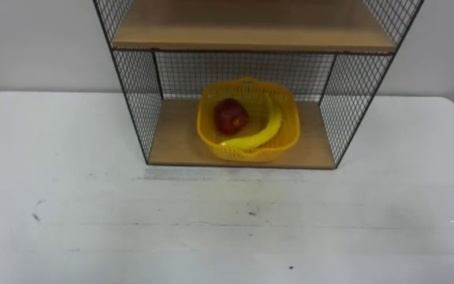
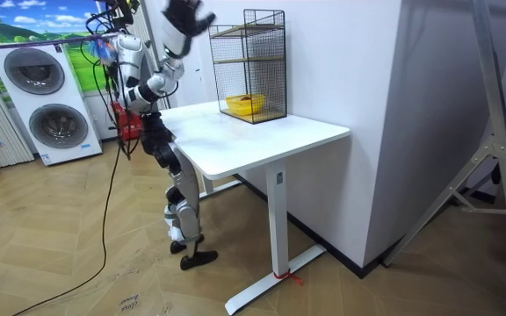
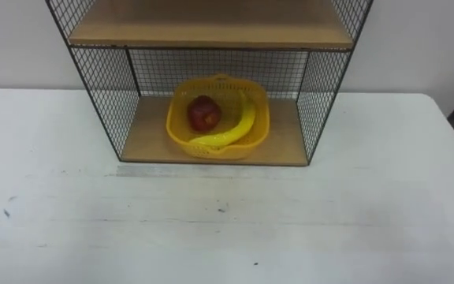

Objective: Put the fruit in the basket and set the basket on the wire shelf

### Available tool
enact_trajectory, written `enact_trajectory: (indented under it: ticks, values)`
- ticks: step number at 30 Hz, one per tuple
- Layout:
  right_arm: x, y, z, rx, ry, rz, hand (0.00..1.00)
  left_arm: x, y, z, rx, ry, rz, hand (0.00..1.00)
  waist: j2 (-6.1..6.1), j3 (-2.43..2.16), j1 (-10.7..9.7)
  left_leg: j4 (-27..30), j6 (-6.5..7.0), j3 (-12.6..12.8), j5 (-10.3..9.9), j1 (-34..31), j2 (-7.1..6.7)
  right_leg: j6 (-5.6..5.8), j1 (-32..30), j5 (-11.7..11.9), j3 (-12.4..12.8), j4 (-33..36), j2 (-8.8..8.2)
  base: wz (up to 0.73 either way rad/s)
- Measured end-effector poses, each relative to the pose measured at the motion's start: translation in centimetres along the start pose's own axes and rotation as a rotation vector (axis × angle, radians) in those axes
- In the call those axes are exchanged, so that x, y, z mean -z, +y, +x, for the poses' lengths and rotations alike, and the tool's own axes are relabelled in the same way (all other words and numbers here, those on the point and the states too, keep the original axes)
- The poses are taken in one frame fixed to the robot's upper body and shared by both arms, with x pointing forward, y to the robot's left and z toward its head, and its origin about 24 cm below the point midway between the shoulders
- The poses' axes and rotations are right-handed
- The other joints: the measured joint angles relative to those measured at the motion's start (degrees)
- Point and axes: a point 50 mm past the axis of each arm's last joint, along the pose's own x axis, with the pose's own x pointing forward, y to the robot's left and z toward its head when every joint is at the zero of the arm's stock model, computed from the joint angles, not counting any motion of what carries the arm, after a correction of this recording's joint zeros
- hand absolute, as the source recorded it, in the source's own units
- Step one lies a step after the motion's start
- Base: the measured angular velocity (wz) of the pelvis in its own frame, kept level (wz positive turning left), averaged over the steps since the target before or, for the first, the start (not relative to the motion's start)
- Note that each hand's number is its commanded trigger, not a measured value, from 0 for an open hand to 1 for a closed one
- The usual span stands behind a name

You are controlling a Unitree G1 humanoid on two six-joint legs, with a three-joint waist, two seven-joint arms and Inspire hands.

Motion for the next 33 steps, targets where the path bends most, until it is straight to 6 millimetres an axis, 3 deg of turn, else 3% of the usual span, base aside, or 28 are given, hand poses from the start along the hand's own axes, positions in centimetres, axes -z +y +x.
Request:
enact_trajectory:
  ticks: [4, 6, 8, 10, 11, 13, 15, 16, 17, 20, 21, 23, 25, 27, 31, 33]
  values:
    - [0.0, -3.2, 1.9, 0.206, 0.006, -0.026, 0.0, 0.1, 3.3, 2.2, -0.227, 0.012, 0.022, 0.0, -0.07, -0.54, 0.3, 0.4, -0.25, -0.8, 0.0, -0.9, -0.06, -0.54, -0.7, -0.5, -1.5, 0.5, -0.42, 0.09]
    - [1.5, -5.9, 2.7, 0.369, 0.105, -0.039, 0.0, 1.1, 6.1, 3.1, -0.375, 0.087, 0.069, 0.0, -0.17, -0.55, 0.4, 0.3, -0.43, -0.9, 0.1, -1.2, -0.07, -0.62, -1.0, -0.7, -1.7, 0.8, -0.45, 0.1]
    - [3.1, -7.6, 2.5, 0.479, 0.214, -0.044, 0.0, 2.7, 8.7, 3.0, -0.503, 0.186, 0.111, 0.0, -0.15, -0.68, 0.5, 0.4, -0.51, -1.0, 0.1, -2.2, -0.11, -0.67, -1.9, -0.8, -1.7, 1.0, -0.49, 0.02]
    - [6.0, -10.5, 1.1, 0.614, 0.433, -0.066, 0.0, 5.4, 12.8, 1.6, -0.722, 0.379, 0.108, 0.0, -0.05, -0.78, 0.7, 0.5, -0.66, -1.5, 0.2, -3.4, -0.21, -0.65, -2.7, -0.5, -2.2, 1.2, -0.64, 0.08]
    - [6.9, -11.3, 0.5, 0.641, 0.488, -0.092, 0.0, 6.2, 14.0, 0.9, -0.78, 0.433, 0.119, 0.0, -0.04, -0.81, 0.7, 0.5, -0.67, -1.6, 0.2, -3.4, -0.2, -0.76, -2.7, -0.4, -2.3, 1.1, -0.66, 0.11]
    - [9.8, -13.7, -2.6, 0.744, 0.688, -0.146, 0.0, 8.6, 17.4, -2.2, -0.966, 0.603, 0.165, 0.0, 0.02, -0.89, 0.9, 0.6, -0.65, -1.5, 0.1, -3.5, -0.13, -0.84, -2.6, -0.5, -2.2, 1.0, -0.66, 0.07]
    - [12.9, -16.7, -8.3, 0.913, 0.957, -0.203, 0.0, 10.6, 21.0, -7.2, -1.206, 0.784, 0.24, 0.0, -0.03, -0.96, 1.2, 1.6, -0.67, -1.4, -0.5, -4.2, 0.13, -0.8, -2.4, -0.7, -2.2, 0.4, -0.44, 0.0]
    - [13.4, -17.5, -9.8, 0.957, 1.012, -0.227, 0.0, 10.8, 21.7, -8.4, -1.252, 0.813, 0.265, 0.0, -0.12, -1.03, 1.2, 1.9, -0.6, -1.4, -0.9, -4.3, 0.21, -0.77, -2.5, -0.8, -2.2, 0.4, -0.42, 0.14]
    - [13.9, -19.3, -12.8, 1.032, 1.098, -0.305, 0.0, 11.1, 22.7, -10.9, -1.322, 0.867, 0.325, 0.0, -0.15, -1.03, 1.1, 2.3, -0.47, -1.4, -1.2, -4.5, 0.28, -0.63, -2.5, -0.9, -2.4, 0.4, -0.44, 0.18]
    - [13.3, -22.4, -19.6, 1.124, 1.258, -0.503, 0.0, 10.2, 25.5, -16.3, -1.388, 0.966, 0.496, 0.0, -0.21, -1.02, 0.8, 2.1, -0.42, -1.3, -1.3, -3.9, 0.26, -0.52, -1.5, -1.0, -2.6, 0.4, -0.55, 0.05]
    - [12.8, -23.2, -21.7, 1.143, 1.308, -0.566, 0.0, 9.7, 26.3, -18.0, -1.385, 1.004, 0.566, 0.0, -0.19, -1.01, 0.6, 2.2, -0.43, -1.1, -1.3, -3.4, 0.28, -0.49, -1.1, -1.0, -2.3, 0.5, -0.52, -0.06]
    - [12.2, -24.0, -23.7, 1.164, 1.365, -0.657, 0.0, 9.0, 27.1, -19.6, -1.355, 1.059, 0.677, 0.0, -0.25, -1.02, 0.2, 2.2, -0.6, -0.6, -1.6, -2.6, 0.45, -0.45, -0.5, -1.0, -1.9, 0.6, -0.43, -0.1]
    - [12.2, -23.7, -24.8, 1.128, 1.411, -0.718, 0.0, 8.8, 27.4, -20.6, -1.254, 1.135, 0.789, 0.0, -0.33, -0.97, -0.7, 2.1, -0.6, -0.5, -1.7, -2.1, 0.49, -0.45, 0.1, -1.0, -1.9, 0.5, -0.41, -0.03]
    - [12.8, -22.7, -25.6, 1.009, 1.48, -0.778, 0.0, 9.4, 27.0, -21.8, -1.01, 1.272, 0.932, 0.0, -0.41, -0.97, -2.4, 2.0, -0.61, -0.5, -1.6, -1.6, 0.45, -0.44, 0.6, -1.0, -2.0, 0.5, -0.48, 0.04]
    - [14.2, -20.4, -26.4, 0.794, 1.571, -0.824, 0.0, 11.3, 25.2, -23.1, -0.593, 1.466, 1.065, 0.0, -0.76, -0.77, -3.2, 1.0, -0.75, -0.2, -1.6, 0.4, 0.47, -0.44, 2.1, -0.9, -1.6, 0.2, -0.41, -0.03]
    - [15.1, -18.6, -27.1, 0.59, 1.643, -0.861, 0.0, 13.0, 23.3, -24.4, -0.285, 1.588, 1.115, 0.0, -0.96, -0.57, -3.8, 0.7, -0.76, 0.0, -1.5, 1.0, 0.56, -0.49, 2.9, -0.5, -1.7, -0.6, -0.32, 0.0]
